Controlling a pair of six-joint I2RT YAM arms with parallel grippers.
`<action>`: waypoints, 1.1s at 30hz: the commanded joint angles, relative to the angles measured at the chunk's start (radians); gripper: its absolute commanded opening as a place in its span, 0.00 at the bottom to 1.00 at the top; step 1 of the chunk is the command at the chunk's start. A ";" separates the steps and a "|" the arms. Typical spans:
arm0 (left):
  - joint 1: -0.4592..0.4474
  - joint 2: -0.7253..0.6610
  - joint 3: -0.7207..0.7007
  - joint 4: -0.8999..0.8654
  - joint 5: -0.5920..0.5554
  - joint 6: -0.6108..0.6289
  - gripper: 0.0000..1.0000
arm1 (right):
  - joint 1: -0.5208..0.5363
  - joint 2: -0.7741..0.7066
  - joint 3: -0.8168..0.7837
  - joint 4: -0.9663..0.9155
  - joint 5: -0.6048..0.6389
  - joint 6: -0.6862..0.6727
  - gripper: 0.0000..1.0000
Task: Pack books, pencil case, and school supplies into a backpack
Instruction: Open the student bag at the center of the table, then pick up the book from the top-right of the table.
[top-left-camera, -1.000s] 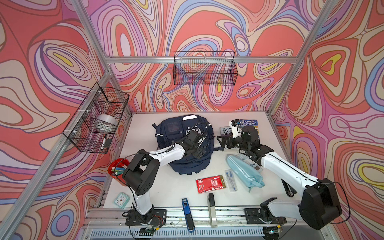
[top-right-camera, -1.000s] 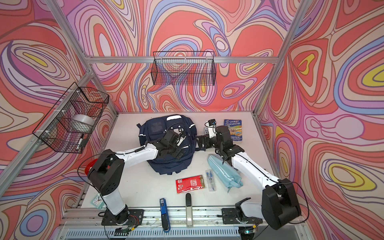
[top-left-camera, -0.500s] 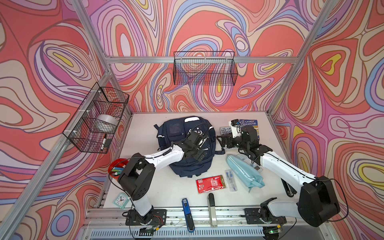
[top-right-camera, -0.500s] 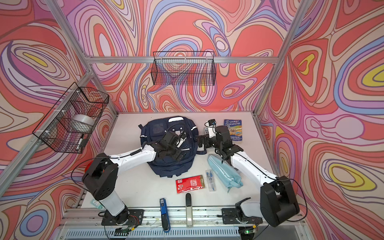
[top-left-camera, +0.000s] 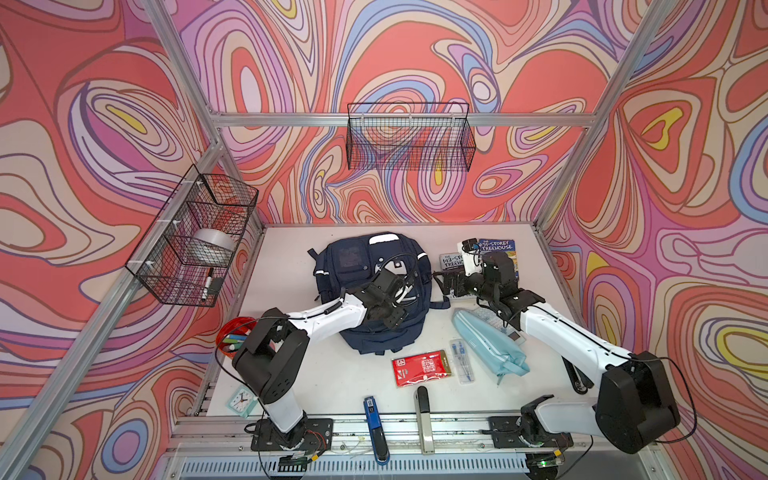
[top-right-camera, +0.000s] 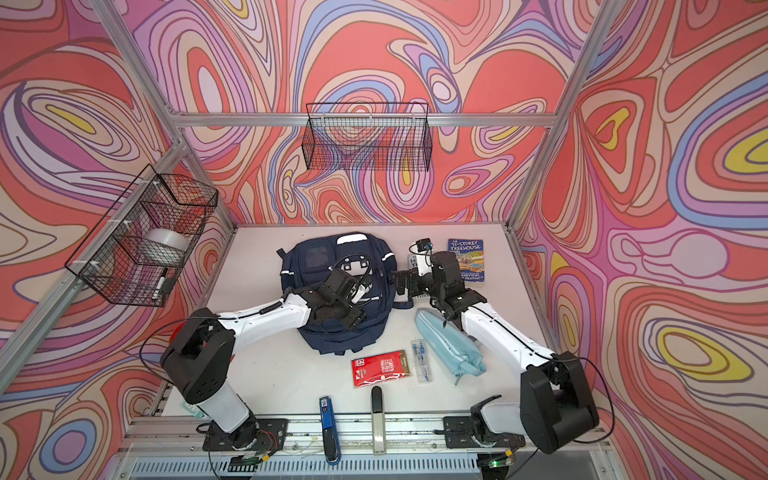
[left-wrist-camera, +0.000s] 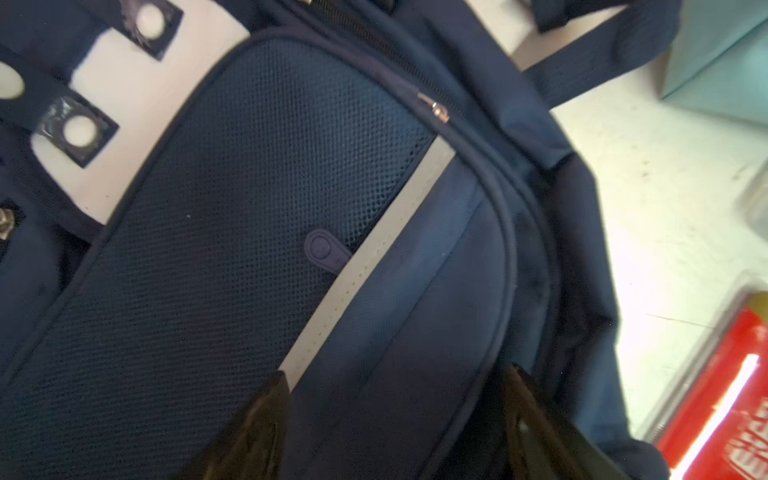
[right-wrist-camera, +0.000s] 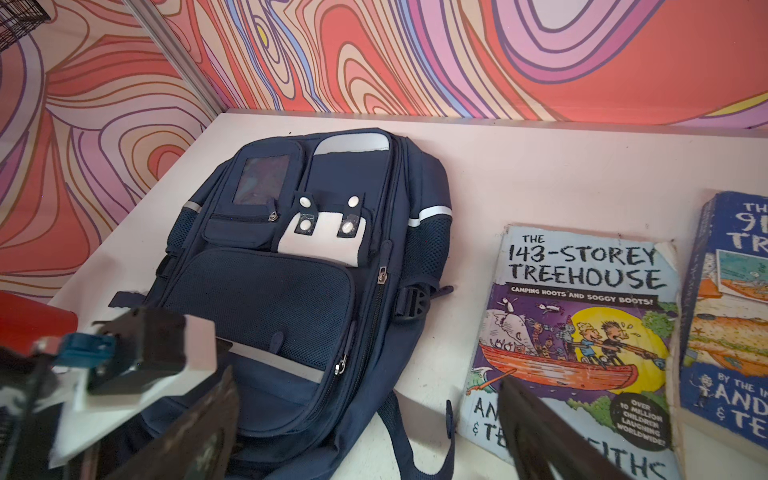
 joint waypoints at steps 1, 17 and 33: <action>-0.010 0.031 -0.003 0.003 -0.076 0.027 0.84 | -0.011 -0.021 -0.006 -0.018 0.021 -0.020 0.99; 0.079 -0.129 0.103 -0.054 -0.054 -0.181 0.00 | -0.178 0.075 0.135 -0.186 0.047 0.050 0.98; 0.142 -0.167 0.201 -0.101 0.055 -0.303 0.00 | -0.340 0.508 0.325 -0.348 -0.081 0.065 0.94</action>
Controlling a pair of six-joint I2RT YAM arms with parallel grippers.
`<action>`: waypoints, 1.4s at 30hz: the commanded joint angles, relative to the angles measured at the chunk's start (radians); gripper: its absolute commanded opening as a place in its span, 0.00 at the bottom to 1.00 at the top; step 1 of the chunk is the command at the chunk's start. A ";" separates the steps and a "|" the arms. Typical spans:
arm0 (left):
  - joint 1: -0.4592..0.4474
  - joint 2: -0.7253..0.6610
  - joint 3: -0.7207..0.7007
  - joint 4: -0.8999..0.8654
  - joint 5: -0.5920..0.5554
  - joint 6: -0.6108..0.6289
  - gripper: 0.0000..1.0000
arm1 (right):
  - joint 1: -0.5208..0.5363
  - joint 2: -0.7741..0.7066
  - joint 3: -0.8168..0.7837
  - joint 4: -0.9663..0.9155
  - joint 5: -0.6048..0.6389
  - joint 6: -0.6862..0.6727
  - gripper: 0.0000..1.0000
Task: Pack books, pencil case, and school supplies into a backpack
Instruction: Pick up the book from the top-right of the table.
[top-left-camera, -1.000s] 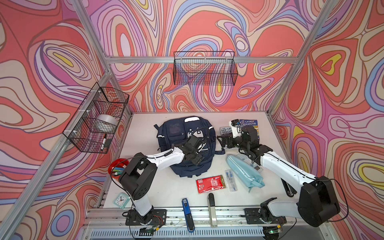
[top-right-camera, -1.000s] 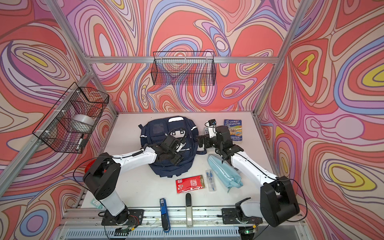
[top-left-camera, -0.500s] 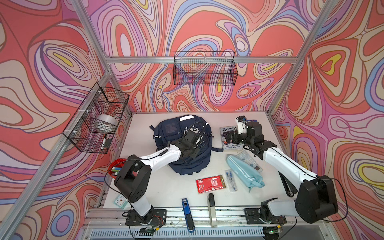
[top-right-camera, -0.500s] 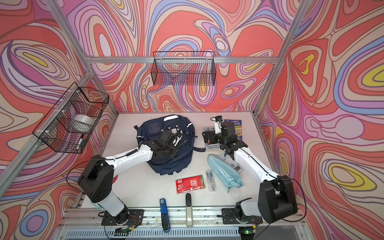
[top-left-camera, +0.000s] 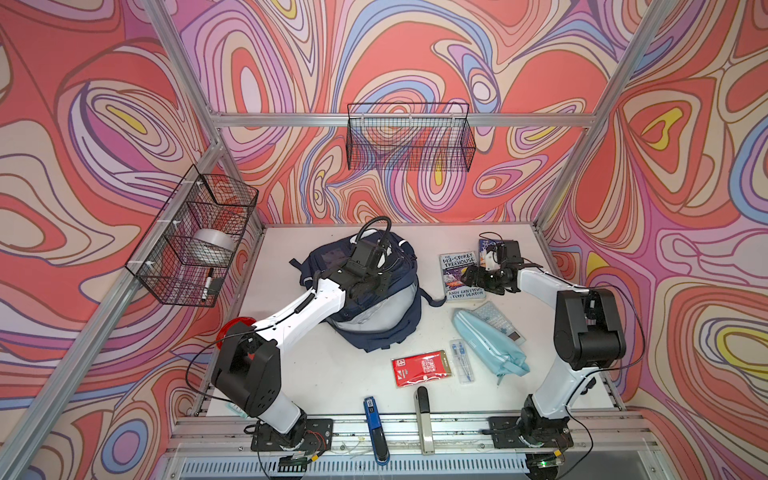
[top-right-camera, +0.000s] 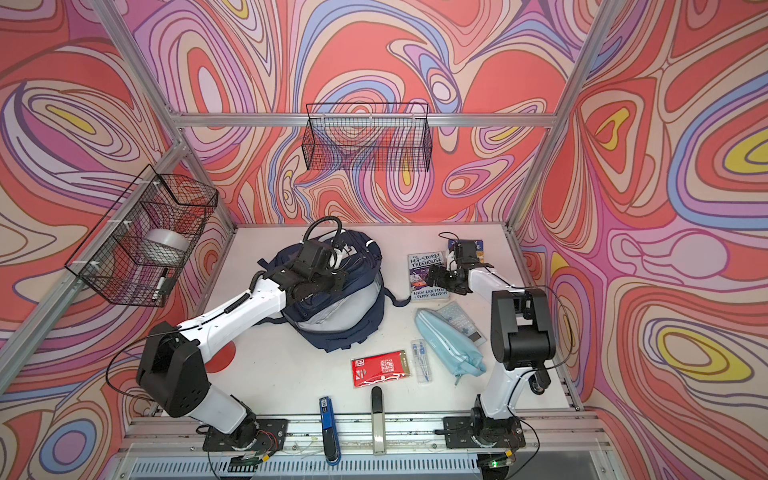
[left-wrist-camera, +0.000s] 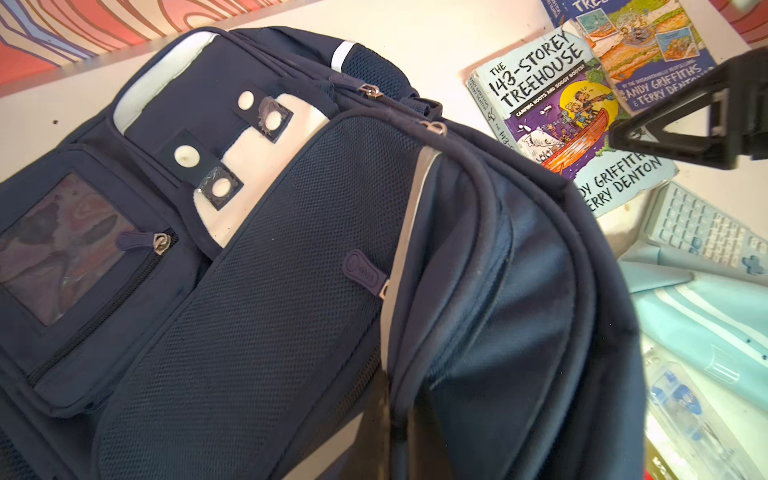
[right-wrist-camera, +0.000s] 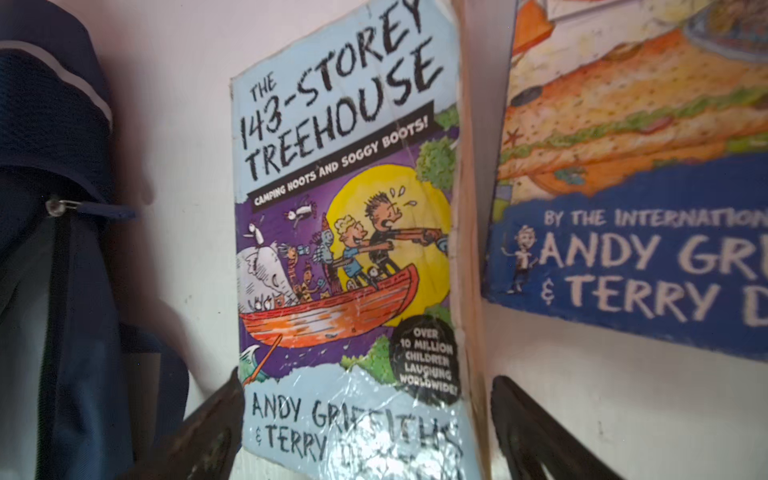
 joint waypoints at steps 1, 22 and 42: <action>0.008 -0.038 0.041 -0.010 0.022 -0.047 0.00 | -0.003 0.034 0.050 -0.025 0.017 -0.018 0.93; 0.007 -0.053 -0.018 0.063 0.032 -0.094 0.00 | -0.008 0.137 0.043 0.025 -0.207 -0.085 0.00; 0.016 -0.021 0.076 0.047 -0.071 -0.106 0.00 | 0.002 -0.307 0.101 -0.168 -0.431 0.048 0.00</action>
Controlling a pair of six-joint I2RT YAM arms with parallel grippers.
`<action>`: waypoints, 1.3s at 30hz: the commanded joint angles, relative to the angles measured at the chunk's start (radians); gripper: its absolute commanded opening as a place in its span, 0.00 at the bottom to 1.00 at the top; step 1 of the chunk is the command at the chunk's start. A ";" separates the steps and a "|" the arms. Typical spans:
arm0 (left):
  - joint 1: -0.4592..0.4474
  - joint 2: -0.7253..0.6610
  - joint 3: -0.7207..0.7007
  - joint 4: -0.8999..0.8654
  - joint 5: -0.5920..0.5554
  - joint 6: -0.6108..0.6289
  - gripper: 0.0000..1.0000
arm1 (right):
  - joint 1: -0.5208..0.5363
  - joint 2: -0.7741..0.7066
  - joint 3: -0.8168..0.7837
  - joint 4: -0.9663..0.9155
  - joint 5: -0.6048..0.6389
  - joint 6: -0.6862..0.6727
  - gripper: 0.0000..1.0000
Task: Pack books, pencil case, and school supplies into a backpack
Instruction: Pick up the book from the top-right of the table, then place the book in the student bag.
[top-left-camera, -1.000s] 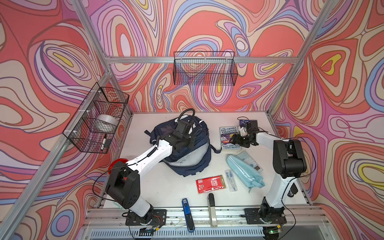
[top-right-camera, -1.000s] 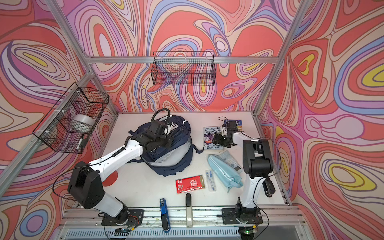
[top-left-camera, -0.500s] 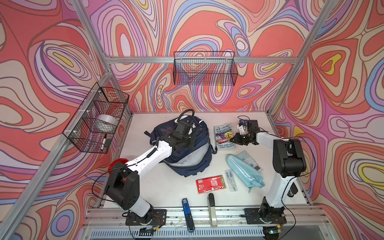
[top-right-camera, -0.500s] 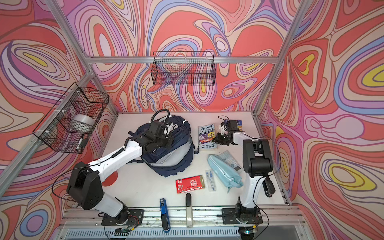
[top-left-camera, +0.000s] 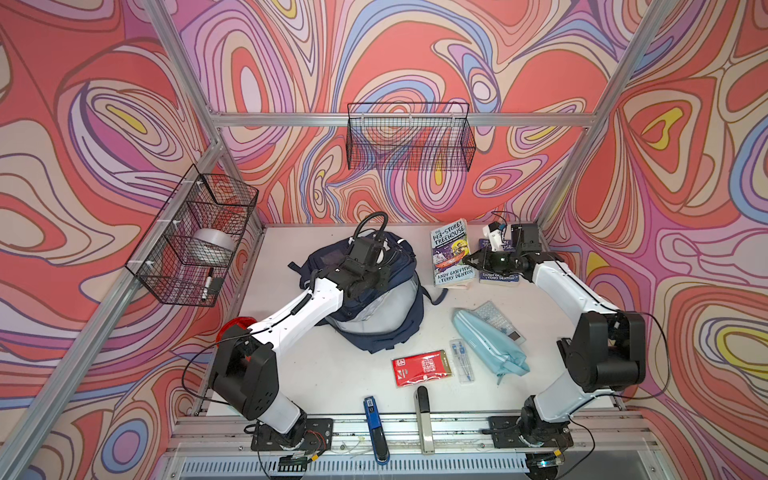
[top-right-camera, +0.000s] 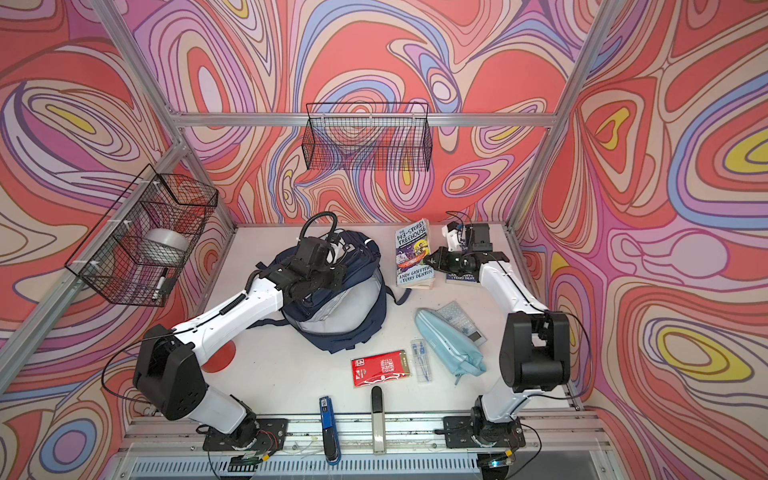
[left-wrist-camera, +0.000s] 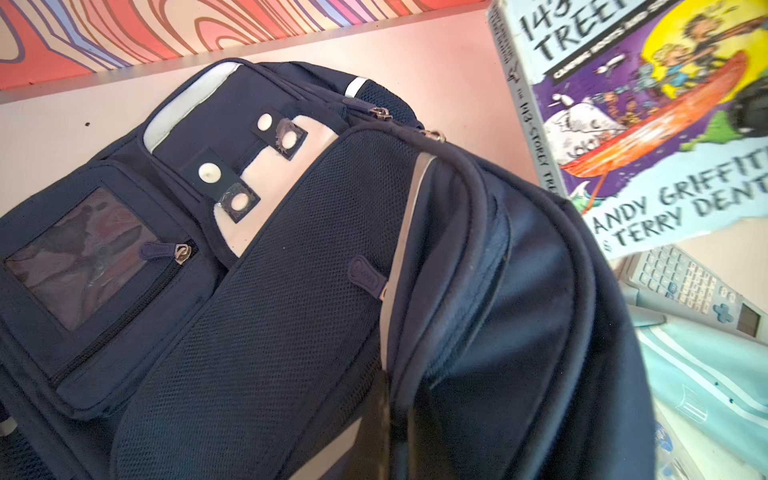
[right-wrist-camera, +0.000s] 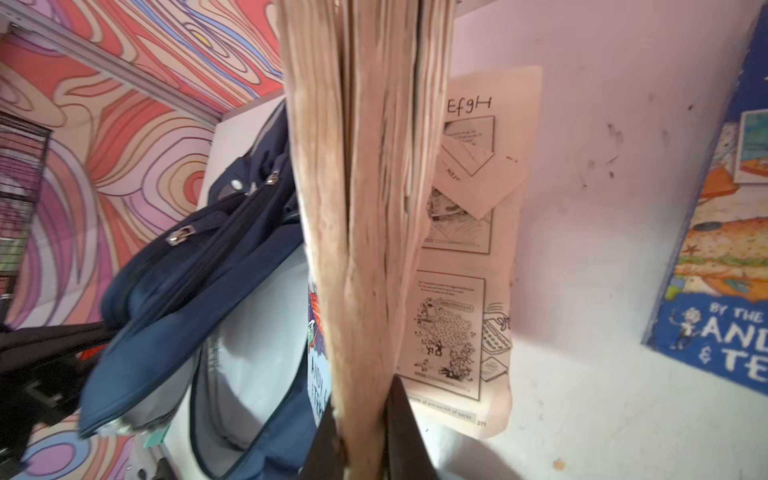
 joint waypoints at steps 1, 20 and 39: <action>0.012 0.006 0.067 0.023 -0.044 -0.044 0.00 | 0.015 -0.111 0.011 -0.116 -0.083 0.032 0.00; 0.008 0.104 0.264 -0.075 -0.027 -0.119 0.00 | 0.355 -0.331 -0.284 0.045 -0.067 0.445 0.00; 0.038 0.006 0.256 -0.075 0.243 -0.259 0.00 | 0.612 0.235 -0.232 1.054 0.597 0.615 0.00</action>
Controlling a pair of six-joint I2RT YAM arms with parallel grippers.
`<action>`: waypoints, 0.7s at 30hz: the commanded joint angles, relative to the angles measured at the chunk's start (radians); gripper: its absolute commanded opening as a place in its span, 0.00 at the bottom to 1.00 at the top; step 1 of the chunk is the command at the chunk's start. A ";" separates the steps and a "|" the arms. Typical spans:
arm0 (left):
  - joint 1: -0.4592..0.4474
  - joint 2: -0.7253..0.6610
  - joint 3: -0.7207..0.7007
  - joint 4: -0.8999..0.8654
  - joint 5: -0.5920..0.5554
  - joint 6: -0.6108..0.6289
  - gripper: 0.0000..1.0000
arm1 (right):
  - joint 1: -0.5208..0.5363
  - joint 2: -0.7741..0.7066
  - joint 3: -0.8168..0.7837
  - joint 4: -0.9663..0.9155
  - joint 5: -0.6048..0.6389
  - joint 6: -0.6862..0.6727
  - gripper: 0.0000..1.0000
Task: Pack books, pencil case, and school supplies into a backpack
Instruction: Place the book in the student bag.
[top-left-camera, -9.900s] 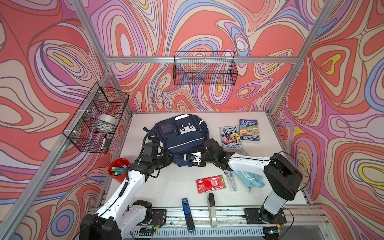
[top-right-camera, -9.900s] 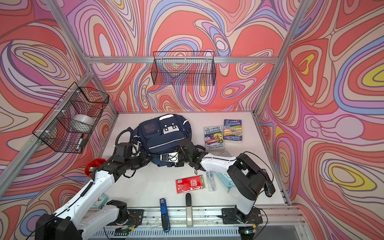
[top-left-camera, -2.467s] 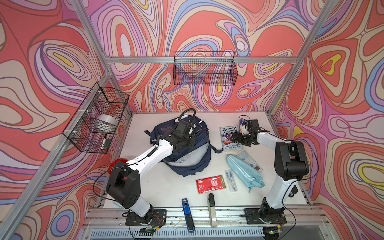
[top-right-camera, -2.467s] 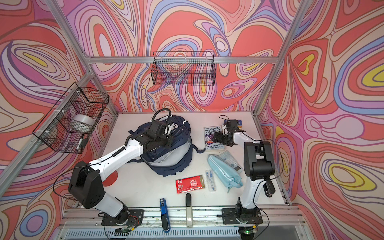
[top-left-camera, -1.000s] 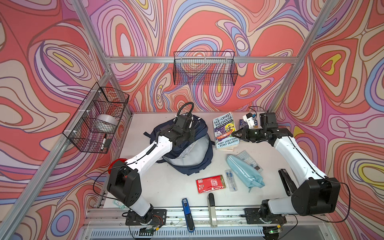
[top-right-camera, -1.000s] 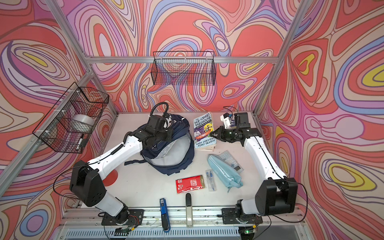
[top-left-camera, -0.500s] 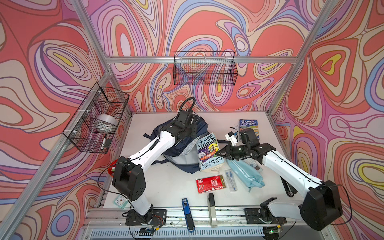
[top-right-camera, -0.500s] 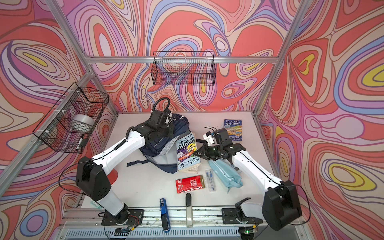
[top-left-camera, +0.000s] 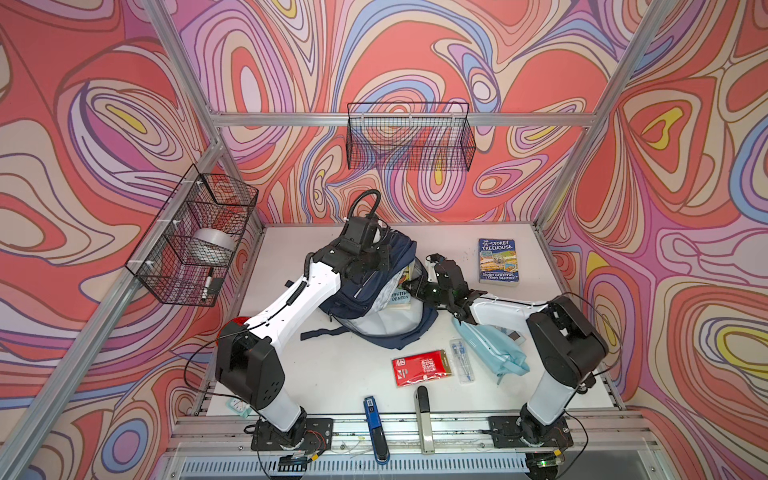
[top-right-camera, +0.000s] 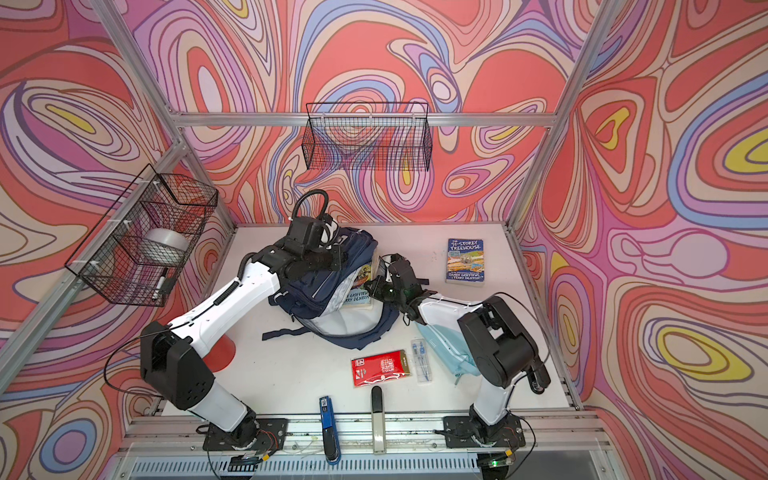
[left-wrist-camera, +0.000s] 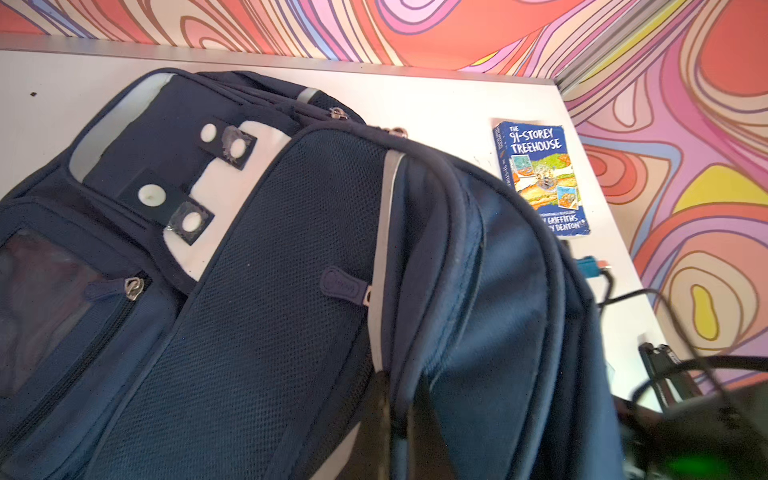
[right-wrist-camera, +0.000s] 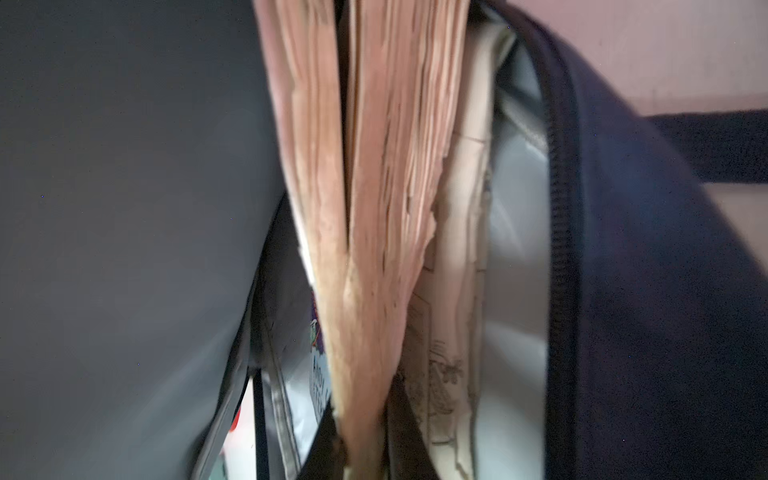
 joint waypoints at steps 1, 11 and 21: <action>-0.006 -0.046 0.037 0.053 0.105 -0.057 0.00 | 0.076 0.082 0.096 0.275 0.205 0.000 0.00; 0.008 -0.052 0.049 0.038 0.104 -0.066 0.00 | 0.118 0.391 0.288 0.408 0.165 0.095 0.13; 0.067 -0.099 -0.053 0.072 0.079 -0.061 0.00 | 0.086 0.210 0.197 0.179 0.127 -0.021 0.98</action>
